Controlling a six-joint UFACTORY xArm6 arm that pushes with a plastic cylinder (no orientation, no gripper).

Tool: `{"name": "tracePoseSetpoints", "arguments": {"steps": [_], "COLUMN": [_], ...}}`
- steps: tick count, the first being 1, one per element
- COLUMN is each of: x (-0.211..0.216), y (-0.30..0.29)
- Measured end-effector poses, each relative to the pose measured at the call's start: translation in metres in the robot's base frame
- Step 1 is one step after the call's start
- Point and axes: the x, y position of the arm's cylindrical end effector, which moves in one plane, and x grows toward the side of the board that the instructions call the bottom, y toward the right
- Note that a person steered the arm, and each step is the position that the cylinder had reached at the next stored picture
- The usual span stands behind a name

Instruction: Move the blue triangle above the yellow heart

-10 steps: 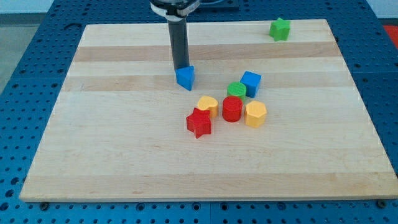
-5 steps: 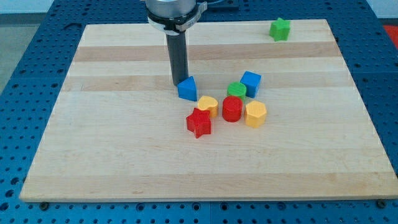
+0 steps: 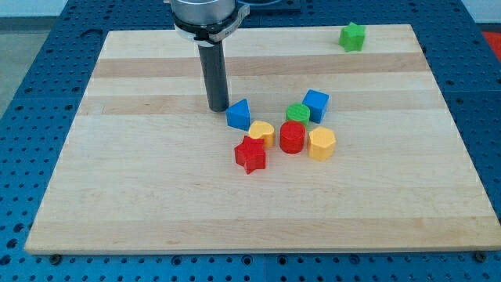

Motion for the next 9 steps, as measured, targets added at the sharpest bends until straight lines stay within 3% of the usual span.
{"name": "tracePoseSetpoints", "arguments": {"steps": [5,9], "x": [0.008,0.024], "y": [-0.018,0.028]}}
